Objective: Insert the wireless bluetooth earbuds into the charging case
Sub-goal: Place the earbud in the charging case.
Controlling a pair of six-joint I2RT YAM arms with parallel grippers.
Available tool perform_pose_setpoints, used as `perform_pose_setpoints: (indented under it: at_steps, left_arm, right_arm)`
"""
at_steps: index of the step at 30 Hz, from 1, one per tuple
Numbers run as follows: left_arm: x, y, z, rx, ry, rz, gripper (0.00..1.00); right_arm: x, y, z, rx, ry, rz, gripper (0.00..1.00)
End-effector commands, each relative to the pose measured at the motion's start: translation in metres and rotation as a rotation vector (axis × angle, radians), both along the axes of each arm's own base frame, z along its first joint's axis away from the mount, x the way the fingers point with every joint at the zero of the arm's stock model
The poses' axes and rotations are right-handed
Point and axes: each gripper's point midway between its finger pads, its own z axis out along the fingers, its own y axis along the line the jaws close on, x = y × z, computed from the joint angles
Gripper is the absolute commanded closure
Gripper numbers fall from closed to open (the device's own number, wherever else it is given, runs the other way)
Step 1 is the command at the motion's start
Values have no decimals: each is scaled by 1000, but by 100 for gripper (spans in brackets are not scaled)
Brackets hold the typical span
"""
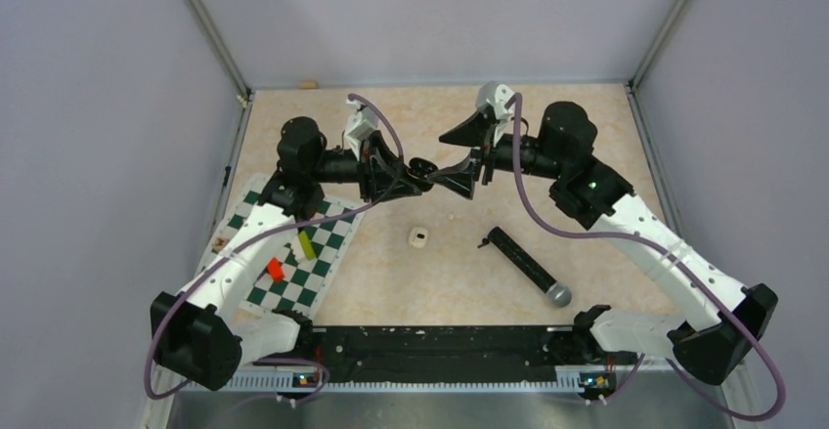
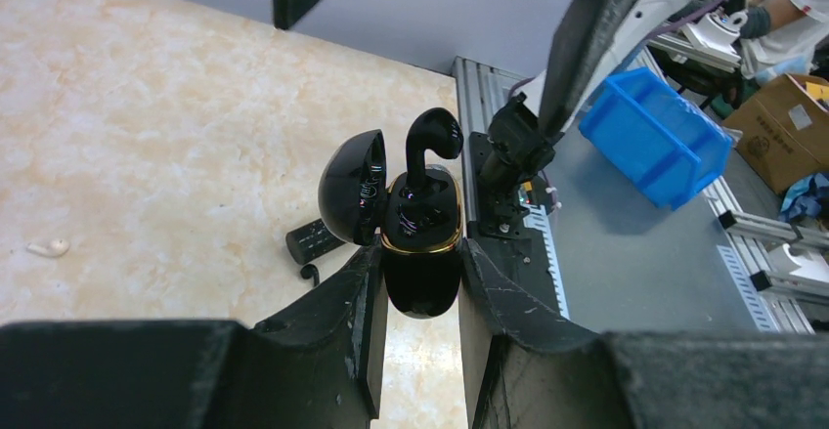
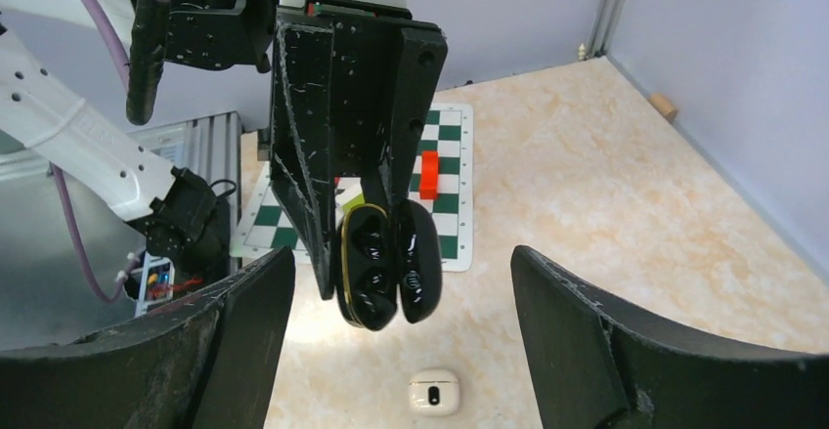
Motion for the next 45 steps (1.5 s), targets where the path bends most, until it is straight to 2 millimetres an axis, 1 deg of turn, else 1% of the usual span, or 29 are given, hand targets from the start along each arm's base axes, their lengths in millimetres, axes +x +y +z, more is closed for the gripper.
perform_pose_setpoints:
  at_steps: [1, 3, 5, 6, 9, 10, 11, 13, 16, 19, 21, 23, 26, 28, 31, 34, 39, 42, 45]
  left_arm:
    - [-25, 7, 30, -56, -119, -86, 100]
    - [-30, 8, 31, -62, -132, -106, 100]
    - [-37, 10, 34, -87, -168, -125, 100]
    - [-41, 12, 37, -105, -143, -129, 100]
    - [-51, 22, 51, -245, -249, -84, 100]
    - [-51, 25, 51, -296, -274, -47, 100]
    - [-50, 28, 55, -329, -302, -19, 100]
    - [-43, 29, 54, -322, -279, 12, 100]
    - [-39, 31, 49, -335, -283, 44, 100]
    - [-36, 33, 42, -367, -300, 81, 100]
    - [-32, 34, 35, -370, -311, 109, 100]
    - [-28, 34, 23, -355, -335, 129, 100]
    - [-20, 33, 6, -322, -343, 162, 100]
    - [-18, 34, -1, -312, -350, 175, 100]
    - [-17, 34, -6, -305, -364, 180, 100]
    - [-16, 35, -10, -304, -388, 190, 100]
    - [-13, 35, -17, -289, -394, 204, 100]
    - [-12, 35, -19, -284, -395, 205, 100]
    - [-12, 35, -20, -279, -402, 202, 100]
  right_arm:
    - [-19, -11, 32, -47, -144, 83, 18]
    - [-28, -13, 41, -57, -159, 122, 18]
    - [-32, -14, 52, -52, -169, 131, 17]
    - [-31, -15, 56, -48, -171, 124, 17]
    - [-17, -14, 61, -42, -152, 47, 17]
    - [-14, -13, 60, -44, -147, 30, 17]
    - [-12, -12, 60, -46, -145, 19, 17]
    - [-8, -10, 57, -52, -140, 1, 17]
    - [-7, -4, 52, -58, -130, 1, 17]
    - [-4, 5, 40, -84, -130, -5, 17]
    - [1, 11, 28, -122, -138, -23, 17]
    - [2, 16, 19, -159, -161, -33, 17]
    - [-3, 19, 15, -172, -178, -8, 16]
    - [-7, 17, 15, -174, -188, 7, 16]
    - [-14, 14, 8, -189, -216, 34, 15]
    - [-20, 13, -9, -208, -226, 69, 15]
    - [-12, 15, -24, -189, -221, 26, 15]
    - [-17, 17, -25, -175, -204, 59, 15]
    - [-15, 19, -20, -144, -177, 38, 15]
